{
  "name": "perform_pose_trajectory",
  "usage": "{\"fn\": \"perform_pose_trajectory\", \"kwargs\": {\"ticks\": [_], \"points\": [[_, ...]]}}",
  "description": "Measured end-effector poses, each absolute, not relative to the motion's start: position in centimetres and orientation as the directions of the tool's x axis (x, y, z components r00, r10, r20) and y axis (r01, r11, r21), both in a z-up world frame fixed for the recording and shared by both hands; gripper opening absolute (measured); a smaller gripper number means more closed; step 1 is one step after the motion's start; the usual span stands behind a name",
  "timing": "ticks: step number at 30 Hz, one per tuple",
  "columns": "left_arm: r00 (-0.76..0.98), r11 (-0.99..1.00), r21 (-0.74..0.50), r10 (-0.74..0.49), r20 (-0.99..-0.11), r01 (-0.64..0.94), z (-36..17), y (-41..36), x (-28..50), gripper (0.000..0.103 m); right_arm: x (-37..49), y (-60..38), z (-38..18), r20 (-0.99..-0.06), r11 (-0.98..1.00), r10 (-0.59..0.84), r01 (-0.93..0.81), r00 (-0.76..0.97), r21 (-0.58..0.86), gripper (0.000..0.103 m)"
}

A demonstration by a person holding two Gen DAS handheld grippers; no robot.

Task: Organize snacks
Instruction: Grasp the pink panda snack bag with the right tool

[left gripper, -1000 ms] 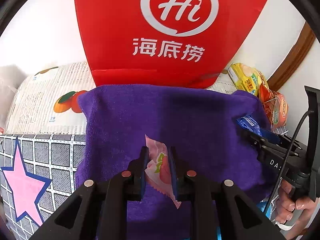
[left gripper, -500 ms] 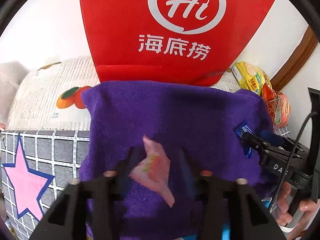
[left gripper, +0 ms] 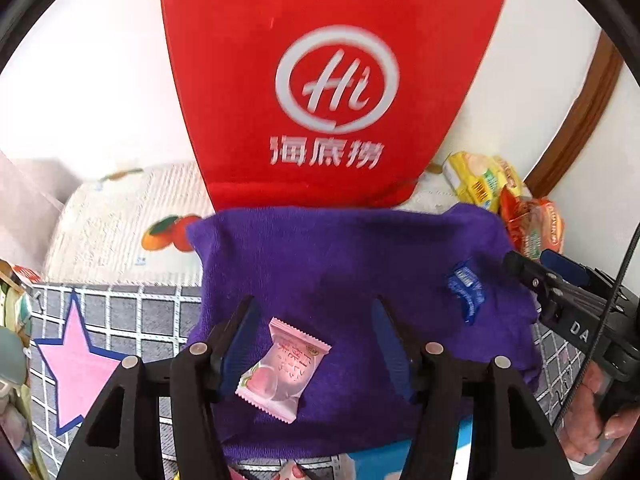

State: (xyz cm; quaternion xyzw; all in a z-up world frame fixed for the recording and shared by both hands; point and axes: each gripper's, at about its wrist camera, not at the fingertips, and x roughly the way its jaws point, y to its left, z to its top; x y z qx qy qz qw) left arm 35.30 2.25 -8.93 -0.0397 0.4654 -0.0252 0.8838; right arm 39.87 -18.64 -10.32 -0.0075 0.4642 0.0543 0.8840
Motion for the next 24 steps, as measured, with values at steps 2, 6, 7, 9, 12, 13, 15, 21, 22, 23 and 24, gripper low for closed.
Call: {"fn": "perform_pose_trajectory", "kwargs": {"ticks": [2, 6, 7, 9, 12, 13, 15, 21, 22, 23, 24], "points": [[0.580, 0.996, -0.089, -0.080, -0.811, 0.013, -8.0, 1.9, 34.8, 0.057, 38.7, -18.6, -8.8, -0.816, 0.992, 0.105, -0.119, 0.568, 0.045, 0.066], [0.602, 0.996, -0.083, -0.085, -0.794, 0.031, -6.3, 1.3, 33.5, 0.057, 36.3, -18.6, -6.4, -0.788, 0.991, 0.122, -0.124, 0.603, 0.058, 0.066], [0.601, 0.996, -0.084, -0.084, -0.795, 0.029, -6.1, 1.4, 33.1, 0.057, 35.7, -18.8, -6.0, -0.786, 0.989, 0.135, -0.126, 0.603, 0.073, 0.066], [0.603, 0.995, -0.095, -0.100, -0.792, 0.040, -5.6, 1.4, 31.8, 0.057, 33.9, -19.4, -5.3, -0.788, 0.986, 0.159, -0.135, 0.594, 0.096, 0.066], [0.612, 0.993, -0.106, -0.115, -0.782, 0.052, -5.0, 1.7, 29.4, 0.057, 31.6, -20.6, -5.8, -0.796, 0.986, 0.169, -0.111, 0.581, 0.128, 0.066], [0.614, 0.993, -0.106, -0.114, -0.781, 0.050, -5.0, 2.0, 28.5, 0.057, 30.9, -21.0, -6.0, -0.798, 0.985, 0.172, -0.105, 0.578, 0.136, 0.066], [0.613, 0.993, -0.108, -0.115, -0.782, 0.049, -5.1, 2.3, 27.1, 0.057, 28.7, -22.1, -6.8, -0.803, 0.984, 0.179, -0.087, 0.569, 0.157, 0.066], [0.617, 0.994, -0.100, -0.112, -0.779, 0.055, -6.2, 3.3, 22.0, 0.057, 21.9, -23.1, -10.9, -0.844, 0.980, 0.194, -0.062, 0.500, 0.189, 0.071], [0.613, 0.993, -0.108, -0.119, -0.781, 0.054, -6.5, 3.5, 21.3, 0.060, 20.9, -23.1, -11.3, -0.843, 0.978, 0.205, -0.064, 0.497, 0.200, 0.073], [0.611, 0.992, -0.115, -0.124, -0.782, 0.054, -6.7, 3.7, 21.0, 0.064, 19.9, -23.0, -11.7, -0.840, 0.975, 0.216, -0.069, 0.497, 0.210, 0.080], [0.611, 0.991, -0.124, -0.131, -0.781, 0.054, -7.0, 3.9, 20.4, 0.064, 19.1, -22.9, -12.1, -0.838, 0.974, 0.224, -0.078, 0.498, 0.214, 0.084]]}}
